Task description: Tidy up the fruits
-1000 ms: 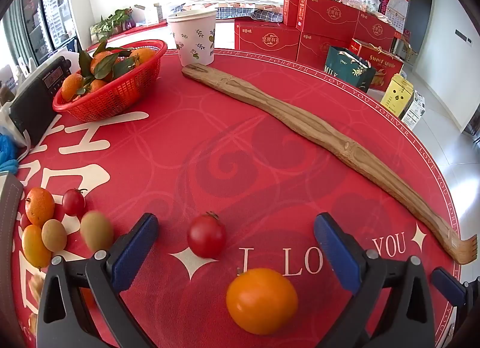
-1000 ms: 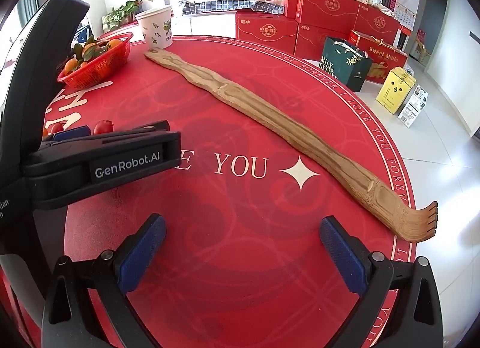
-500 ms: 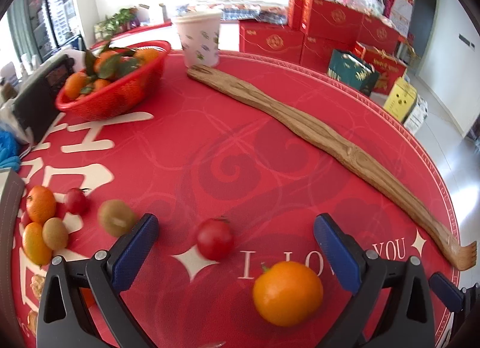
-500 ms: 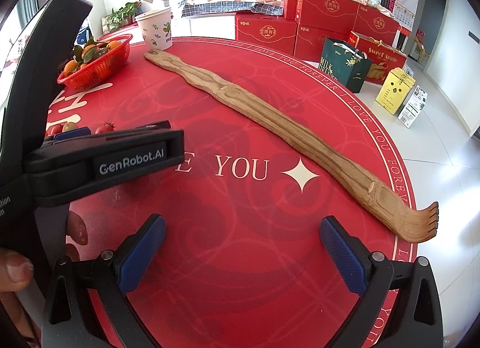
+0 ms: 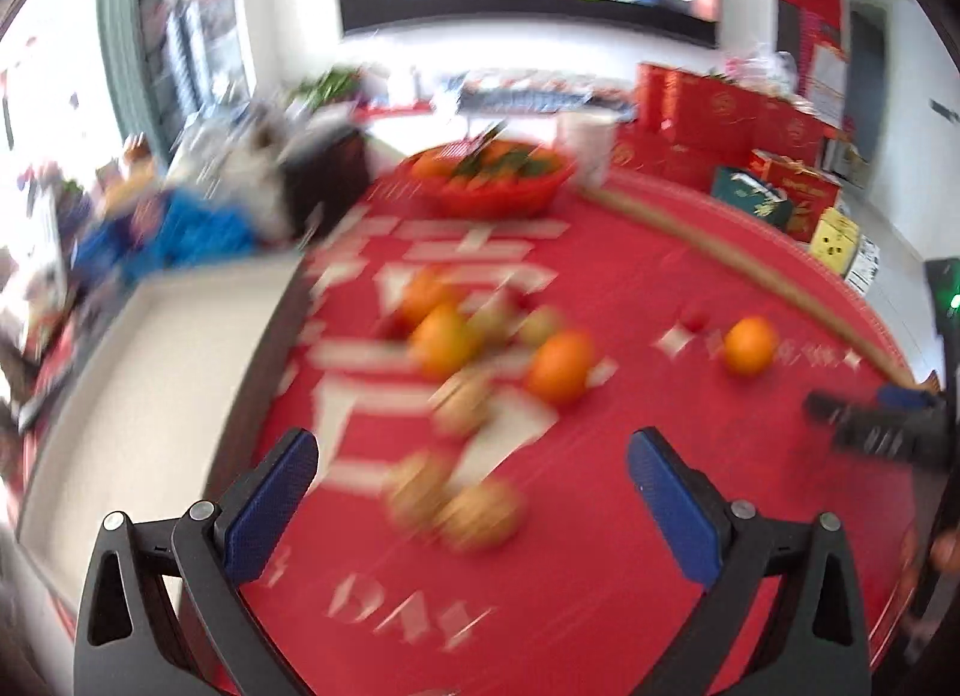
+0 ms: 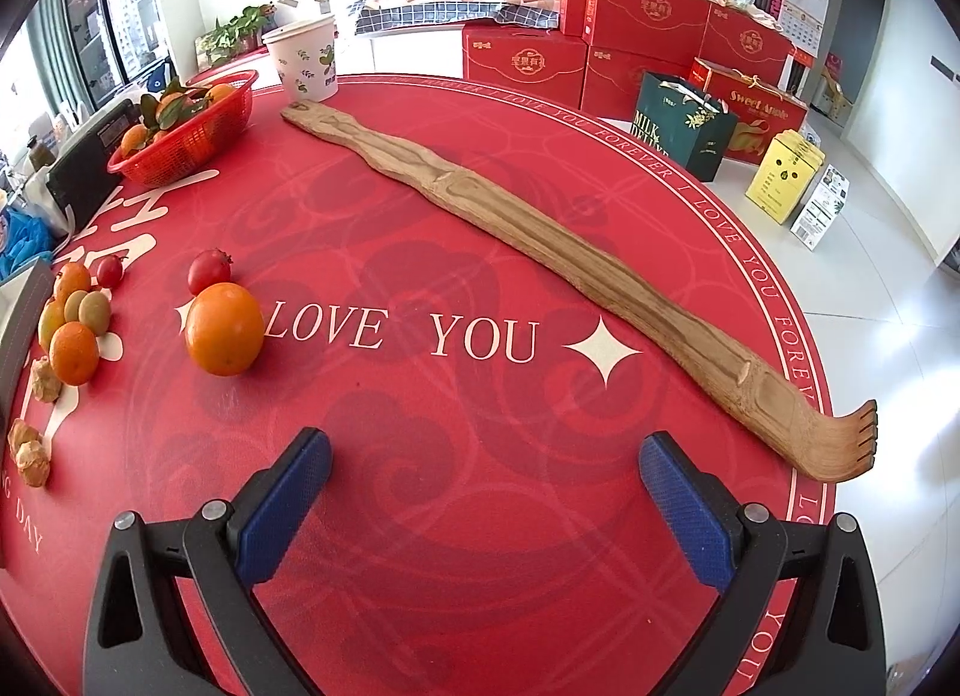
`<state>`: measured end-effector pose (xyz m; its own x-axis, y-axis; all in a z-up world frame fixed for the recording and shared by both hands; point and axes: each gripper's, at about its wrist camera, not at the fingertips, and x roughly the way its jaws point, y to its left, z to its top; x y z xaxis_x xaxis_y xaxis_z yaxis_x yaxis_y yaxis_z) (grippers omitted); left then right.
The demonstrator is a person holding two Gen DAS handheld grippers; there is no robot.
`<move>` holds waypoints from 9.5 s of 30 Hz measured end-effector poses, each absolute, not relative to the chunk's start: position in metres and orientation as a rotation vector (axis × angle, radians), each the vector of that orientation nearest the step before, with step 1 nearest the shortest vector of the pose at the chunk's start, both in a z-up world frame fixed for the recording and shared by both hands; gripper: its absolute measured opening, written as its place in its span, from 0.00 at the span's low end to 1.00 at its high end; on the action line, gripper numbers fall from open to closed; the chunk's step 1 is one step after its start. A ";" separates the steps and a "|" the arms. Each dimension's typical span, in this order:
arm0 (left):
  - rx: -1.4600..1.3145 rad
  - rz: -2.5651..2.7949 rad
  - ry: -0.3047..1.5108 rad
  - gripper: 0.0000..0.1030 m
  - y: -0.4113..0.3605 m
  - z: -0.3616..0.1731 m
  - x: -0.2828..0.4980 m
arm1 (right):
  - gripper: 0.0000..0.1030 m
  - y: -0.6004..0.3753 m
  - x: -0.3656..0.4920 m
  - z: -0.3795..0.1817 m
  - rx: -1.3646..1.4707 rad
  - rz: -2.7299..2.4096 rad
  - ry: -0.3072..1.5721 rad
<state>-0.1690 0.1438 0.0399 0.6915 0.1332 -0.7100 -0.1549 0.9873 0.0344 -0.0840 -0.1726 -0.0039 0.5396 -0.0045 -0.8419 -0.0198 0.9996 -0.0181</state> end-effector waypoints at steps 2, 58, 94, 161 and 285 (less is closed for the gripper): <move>-0.043 0.177 0.817 1.00 0.157 0.030 -0.185 | 1.00 -0.172 -0.084 -0.004 -0.024 0.005 1.001; -0.175 0.051 0.869 0.24 0.180 0.010 -0.146 | 0.35 -0.066 -0.053 0.002 -0.084 0.174 0.926; -0.156 0.234 0.692 0.24 0.223 0.051 -0.165 | 0.35 -0.024 -0.083 0.036 0.037 0.427 0.807; -0.311 0.684 0.776 0.53 0.379 0.035 -0.199 | 0.35 0.200 -0.137 0.028 -0.147 0.943 0.884; -0.041 0.084 0.911 0.84 0.185 0.007 -0.165 | 1.00 -0.039 -0.088 -0.007 -0.153 0.239 0.971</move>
